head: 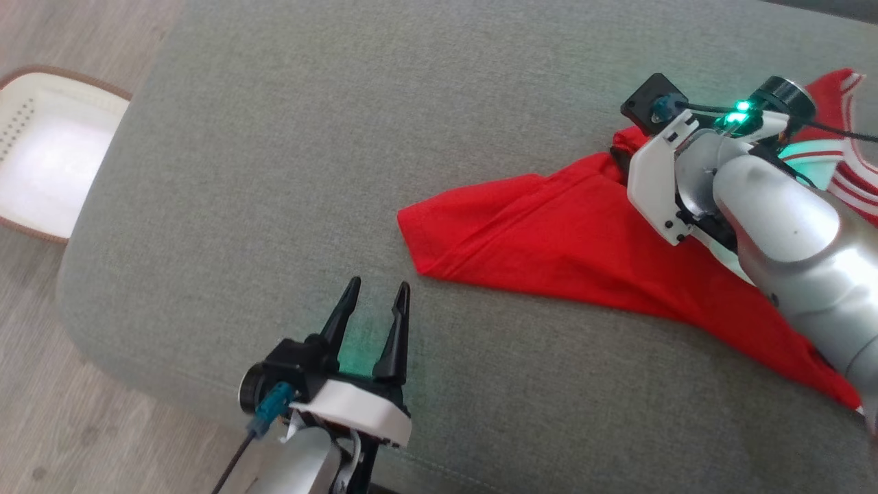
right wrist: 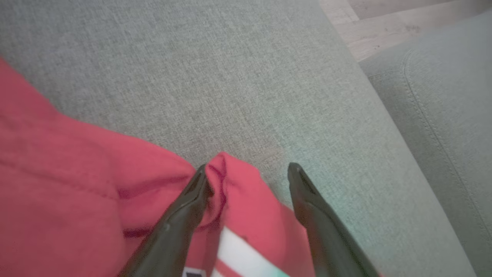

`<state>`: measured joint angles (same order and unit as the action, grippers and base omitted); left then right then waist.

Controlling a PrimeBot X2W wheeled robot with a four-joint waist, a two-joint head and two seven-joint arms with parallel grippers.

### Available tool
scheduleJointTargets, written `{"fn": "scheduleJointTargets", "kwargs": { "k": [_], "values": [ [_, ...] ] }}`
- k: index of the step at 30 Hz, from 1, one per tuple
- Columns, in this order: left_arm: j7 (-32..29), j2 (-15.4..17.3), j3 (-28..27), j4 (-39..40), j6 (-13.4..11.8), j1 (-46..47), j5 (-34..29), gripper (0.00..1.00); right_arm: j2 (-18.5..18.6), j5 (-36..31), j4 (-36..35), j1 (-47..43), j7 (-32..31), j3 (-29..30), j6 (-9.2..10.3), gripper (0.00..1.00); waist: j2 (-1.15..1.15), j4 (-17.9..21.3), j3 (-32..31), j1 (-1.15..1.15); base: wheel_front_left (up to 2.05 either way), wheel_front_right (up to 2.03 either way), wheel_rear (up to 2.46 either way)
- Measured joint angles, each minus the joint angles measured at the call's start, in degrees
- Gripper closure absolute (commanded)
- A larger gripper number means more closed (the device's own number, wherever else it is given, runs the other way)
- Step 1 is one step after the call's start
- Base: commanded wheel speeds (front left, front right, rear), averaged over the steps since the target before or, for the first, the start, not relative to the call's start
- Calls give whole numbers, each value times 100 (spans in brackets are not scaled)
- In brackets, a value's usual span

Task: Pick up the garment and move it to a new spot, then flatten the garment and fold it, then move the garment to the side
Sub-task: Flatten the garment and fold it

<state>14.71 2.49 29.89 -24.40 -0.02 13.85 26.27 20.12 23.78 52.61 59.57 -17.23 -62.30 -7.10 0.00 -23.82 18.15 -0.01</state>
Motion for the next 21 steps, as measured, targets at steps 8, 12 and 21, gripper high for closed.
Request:
{"fn": "scheduleJointTargets", "kwargs": {
  "k": [8, 12, 21],
  "values": [
    [0, -1, 10, 110, -4, 29, 57, 0, 192, 695, -56, 225, -177, -522, -1, 100, 0, -109, 51, 0, 0, 0, 0],
    [0, -1, 13, 146, -4, 29, 57, 0, 263, 662, 282, 379, 360, -366, -1, 100, 0, -149, 93, 0, 0, 0, 0],
    [0, -8, 168, 245, -13, 179, 159, 0, 270, -333, 1906, 1436, 1938, 848, -1, 100, 0, -427, 250, 0, 0, 0, 0]
  ]
}}
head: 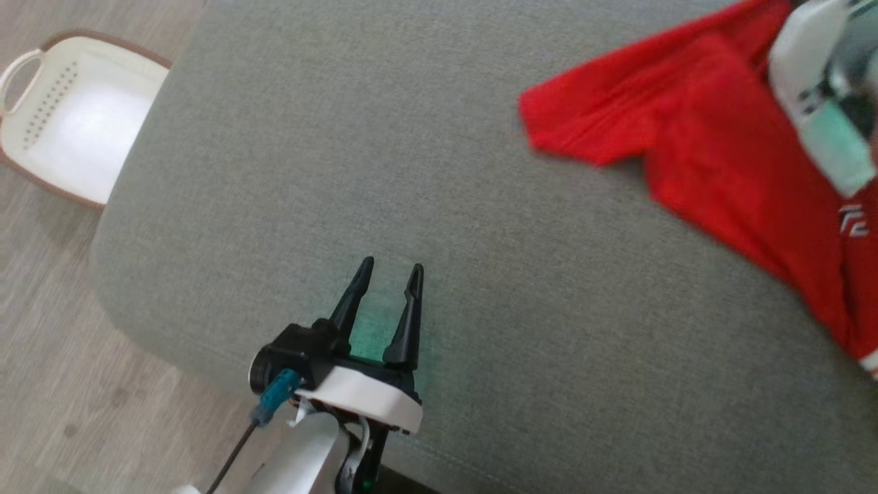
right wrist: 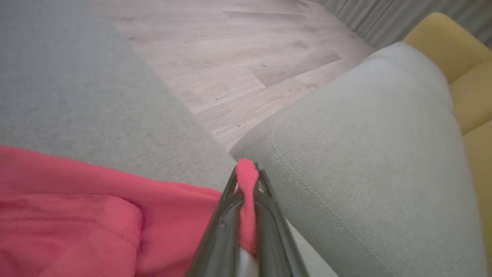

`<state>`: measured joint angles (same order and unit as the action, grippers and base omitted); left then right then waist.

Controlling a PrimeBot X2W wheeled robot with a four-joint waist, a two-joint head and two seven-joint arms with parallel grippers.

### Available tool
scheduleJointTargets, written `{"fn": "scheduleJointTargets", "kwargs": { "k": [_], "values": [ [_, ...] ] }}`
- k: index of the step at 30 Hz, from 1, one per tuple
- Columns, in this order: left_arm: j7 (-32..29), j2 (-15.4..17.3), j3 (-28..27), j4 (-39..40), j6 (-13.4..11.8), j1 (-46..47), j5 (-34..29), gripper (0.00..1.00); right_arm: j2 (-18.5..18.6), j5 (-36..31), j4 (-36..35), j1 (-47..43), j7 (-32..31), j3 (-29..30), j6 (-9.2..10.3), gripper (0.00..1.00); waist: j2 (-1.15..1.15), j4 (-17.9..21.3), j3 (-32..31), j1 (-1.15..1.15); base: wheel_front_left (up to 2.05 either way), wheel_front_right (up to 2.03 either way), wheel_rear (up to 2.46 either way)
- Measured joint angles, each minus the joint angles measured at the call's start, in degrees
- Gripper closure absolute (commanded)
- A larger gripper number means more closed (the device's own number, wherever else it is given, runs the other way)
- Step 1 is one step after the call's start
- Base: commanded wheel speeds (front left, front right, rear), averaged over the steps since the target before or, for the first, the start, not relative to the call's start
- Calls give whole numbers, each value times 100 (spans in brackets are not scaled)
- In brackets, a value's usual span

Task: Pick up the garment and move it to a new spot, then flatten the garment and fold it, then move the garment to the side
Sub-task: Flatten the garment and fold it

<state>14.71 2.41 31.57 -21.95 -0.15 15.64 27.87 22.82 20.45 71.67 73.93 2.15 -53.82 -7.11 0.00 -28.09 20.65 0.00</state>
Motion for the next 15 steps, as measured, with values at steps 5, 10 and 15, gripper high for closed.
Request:
{"fn": "scheduleJointTargets", "kwargs": {
  "k": [5, 10, 15],
  "values": [
    [0, 1, 4, -20, -45, -1, 16, 0, -51, -163, 253, 55, 297, 590, 0, 0, 0, -51, 6, 0, 0, 0, 0],
    [0, 1, 4, -74, -52, -9, 46, 0, -116, -252, 303, -217, 693, 1311, 0, 0, 0, 59, -47, 0, 0, 0, 0],
    [0, 2, -14, -146, -51, -17, 37, 0, -391, -264, 321, -775, 1054, 1858, 0, 0, 0, 233, -150, 0, 0, 0, 0]
  ]
}}
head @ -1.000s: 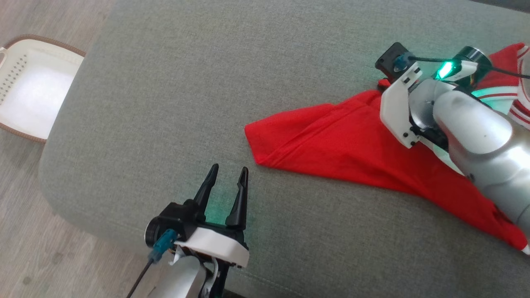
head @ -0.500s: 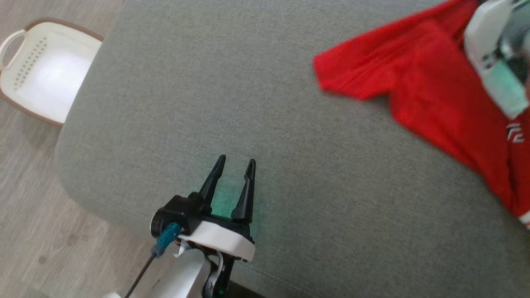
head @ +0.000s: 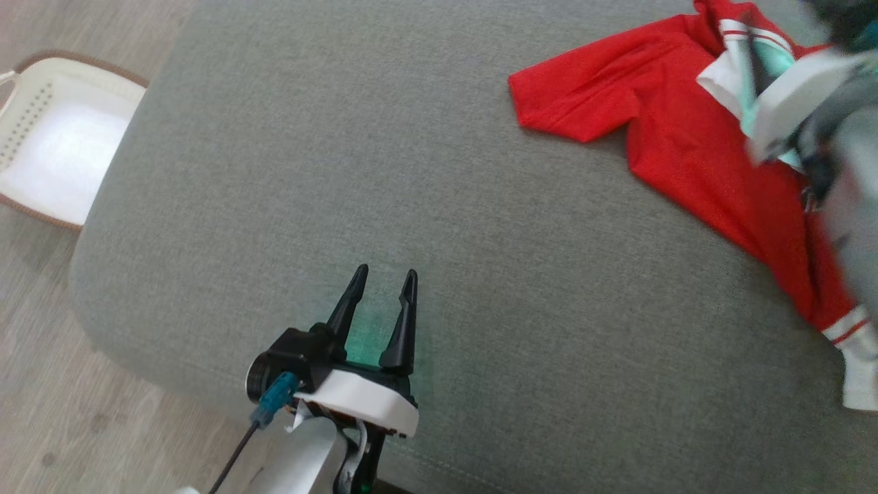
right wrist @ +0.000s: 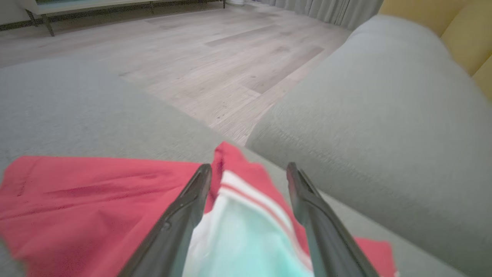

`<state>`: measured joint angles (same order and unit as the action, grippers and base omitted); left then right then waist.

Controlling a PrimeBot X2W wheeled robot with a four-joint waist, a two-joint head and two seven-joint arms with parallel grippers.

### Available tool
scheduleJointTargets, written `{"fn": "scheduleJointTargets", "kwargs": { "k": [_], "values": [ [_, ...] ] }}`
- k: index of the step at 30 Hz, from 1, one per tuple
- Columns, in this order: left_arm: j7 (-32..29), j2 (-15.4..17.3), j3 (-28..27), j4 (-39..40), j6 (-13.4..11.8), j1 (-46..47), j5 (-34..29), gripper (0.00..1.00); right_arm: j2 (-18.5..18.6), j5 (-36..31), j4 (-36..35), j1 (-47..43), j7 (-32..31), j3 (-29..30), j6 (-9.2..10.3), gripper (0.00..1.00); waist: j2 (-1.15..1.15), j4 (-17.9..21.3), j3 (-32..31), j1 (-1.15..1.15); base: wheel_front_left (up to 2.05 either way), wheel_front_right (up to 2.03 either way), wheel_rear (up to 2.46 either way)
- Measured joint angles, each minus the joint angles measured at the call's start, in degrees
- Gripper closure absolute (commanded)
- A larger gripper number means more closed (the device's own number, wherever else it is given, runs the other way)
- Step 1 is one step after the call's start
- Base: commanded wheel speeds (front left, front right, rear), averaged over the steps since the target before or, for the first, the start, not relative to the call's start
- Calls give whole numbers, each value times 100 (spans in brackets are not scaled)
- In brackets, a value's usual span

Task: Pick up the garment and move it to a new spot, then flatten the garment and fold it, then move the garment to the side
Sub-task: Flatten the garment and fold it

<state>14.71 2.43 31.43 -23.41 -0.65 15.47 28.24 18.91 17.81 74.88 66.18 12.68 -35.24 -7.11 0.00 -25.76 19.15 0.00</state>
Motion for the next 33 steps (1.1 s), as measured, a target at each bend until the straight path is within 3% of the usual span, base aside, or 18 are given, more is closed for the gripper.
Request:
{"fn": "scheduleJointTargets", "kwargs": {
  "k": [4, 8, 19, 33],
  "values": [
    [0, -1, -22, -40, 9, -21, -40, 0, -514, 132, -112, -638, 102, 40, 0, 0, 0, 133, -62, 0, 0, 0, 0],
    [0, 0, -47, -69, 15, -28, -108, 0, -728, 354, -397, -1111, 111, -43, 1, 0, 0, 218, -90, 0, 0, 0, 0],
    [0, 0, -125, -154, 73, -51, -168, 0, -756, 1215, -727, -1271, -107, -137, 1, 0, 0, 186, -106, 0, 0, 0, 0],
    [0, 0, 10, -141, 74, -63, -165, 0, -705, 1171, -85, -1042, -183, 203, 1, 0, 0, -50, 19, 0, 0, 0, 0]
  ]
}}
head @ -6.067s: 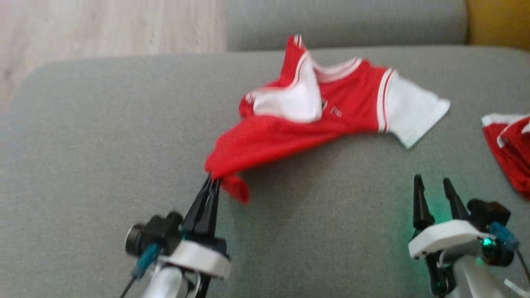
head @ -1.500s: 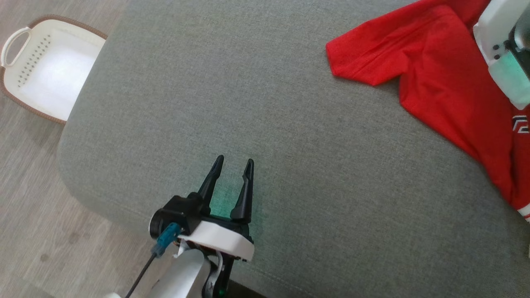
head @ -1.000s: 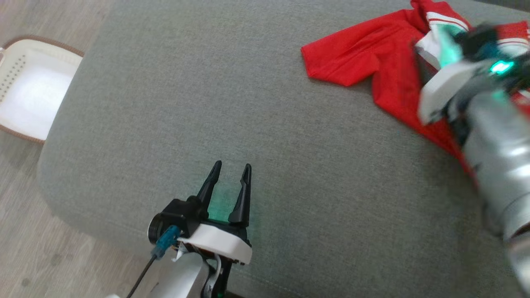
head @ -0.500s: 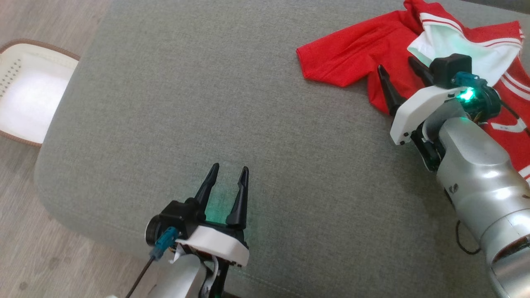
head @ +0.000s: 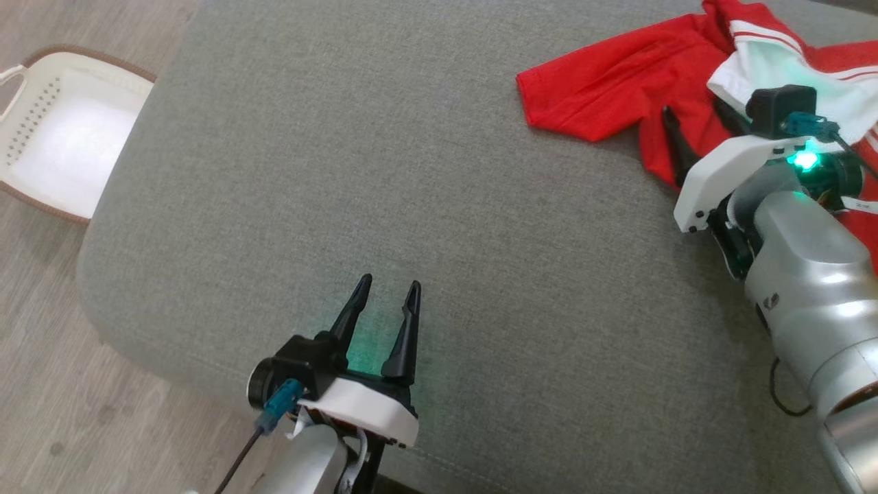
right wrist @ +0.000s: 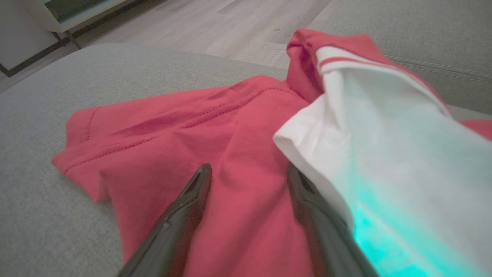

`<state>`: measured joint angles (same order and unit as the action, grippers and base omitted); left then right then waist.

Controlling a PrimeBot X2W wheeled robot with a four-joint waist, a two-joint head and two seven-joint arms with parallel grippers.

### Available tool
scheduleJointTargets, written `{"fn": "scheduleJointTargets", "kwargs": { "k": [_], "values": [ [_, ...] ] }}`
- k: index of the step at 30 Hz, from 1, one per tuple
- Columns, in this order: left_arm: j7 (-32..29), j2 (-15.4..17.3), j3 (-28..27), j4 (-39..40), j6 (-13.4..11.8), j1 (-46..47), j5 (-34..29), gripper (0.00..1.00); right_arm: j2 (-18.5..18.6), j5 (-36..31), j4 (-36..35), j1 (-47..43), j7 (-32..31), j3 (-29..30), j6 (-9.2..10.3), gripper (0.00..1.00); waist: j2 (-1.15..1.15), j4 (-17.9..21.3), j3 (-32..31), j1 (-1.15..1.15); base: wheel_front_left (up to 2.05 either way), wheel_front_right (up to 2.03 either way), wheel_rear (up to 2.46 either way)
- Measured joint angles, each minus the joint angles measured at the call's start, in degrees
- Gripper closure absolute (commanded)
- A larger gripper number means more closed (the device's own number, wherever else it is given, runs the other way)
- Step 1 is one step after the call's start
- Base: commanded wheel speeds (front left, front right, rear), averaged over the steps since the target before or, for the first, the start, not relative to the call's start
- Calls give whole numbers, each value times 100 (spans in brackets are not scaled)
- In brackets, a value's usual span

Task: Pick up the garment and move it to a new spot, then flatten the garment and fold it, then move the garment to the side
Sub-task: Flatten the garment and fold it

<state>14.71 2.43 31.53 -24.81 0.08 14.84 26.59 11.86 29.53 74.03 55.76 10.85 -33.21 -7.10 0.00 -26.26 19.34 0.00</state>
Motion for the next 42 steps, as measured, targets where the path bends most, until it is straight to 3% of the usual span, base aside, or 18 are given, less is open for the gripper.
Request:
{"fn": "scheduleJointTargets", "kwargs": {
  "k": [1, 3, 4, 10, 15, 22, 23, 24, 25, 30, 33, 38, 42],
  "values": [
    [0, 0, 0, 1, -1, 0, 11, 0, -4, -26, 7, 3, 0, 24, 0, 8, 0, -12, 10, 0, 0, 0, 0],
    [0, 0, 0, 1, -3, 0, 23, 0, -8, -115, 22, 2, 27, 58, 0, 85, 0, -25, 24, 0, 0, 0, 0],
    [0, 0, 0, 1, -5, 0, 23, 0, -10, -151, 23, 2, 29, 81, 0, 100, 0, -27, 29, 0, 0, 0, 0],
    [0, 0, -7, 1, -7, 0, 23, 0, -57, -330, 44, -1, 276, 196, 0, 100, 0, 22, -30, 0, 0, 0, 0],
    [0, 0, -29, -7, 0, -1, 9, 0, -112, -386, -390, -73, 330, 209, 0, 100, 0, 95, -181, 0, 0, 0, 0],
    [0, 2, -220, -112, 51, -173, -156, 0, -214, -548, -2050, -1088, 336, -163, 0, 100, 0, 312, -552, 0, 0, 0, 0],
    [0, 3, -275, -168, 102, -288, -220, 0, -229, -515, -2316, -1514, 336, -531, 0, 85, 0, 402, -666, 1, 0, 0, 0],
    [0, 4, -323, -203, 112, -338, -252, 0, -230, -439, -2439, -1706, 336, -790, 0, 52, 0, 454, -716, 1, 0, 0, 0],
    [0, 3, -365, -237, 130, -372, -258, 0, -227, -321, -2551, -1885, 336, -1056, 0, 0, 0, 508, -761, 1, 0, 0, 0],
    [0, 7, -586, -309, 152, -395, -390, 0, -58, 499, -3405, -2375, 298, -2203, -1, 0, 0, 830, -941, 1, 0, 0, 0],
    [0, 7, -744, -321, 178, -397, -433, 0, 254, 860, -3740, -2352, 321, -2226, -1, 0, 0, 1037, -1014, 1, 0, 0, 0],
    [0, 7, -942, -313, 252, -346, -499, 0, 452, 955, -3917, -2379, 335, -1589, 0, 0, 0, 1363, -1079, 1, 0, 0, 0],
    [0, 4, -966, -446, 455, 190, -586, 0, 434, 435, -4005, -2726, 336, -665, 0, 0, 0, 1644, -1045, 0, 0, 0, 0]
  ]
}}
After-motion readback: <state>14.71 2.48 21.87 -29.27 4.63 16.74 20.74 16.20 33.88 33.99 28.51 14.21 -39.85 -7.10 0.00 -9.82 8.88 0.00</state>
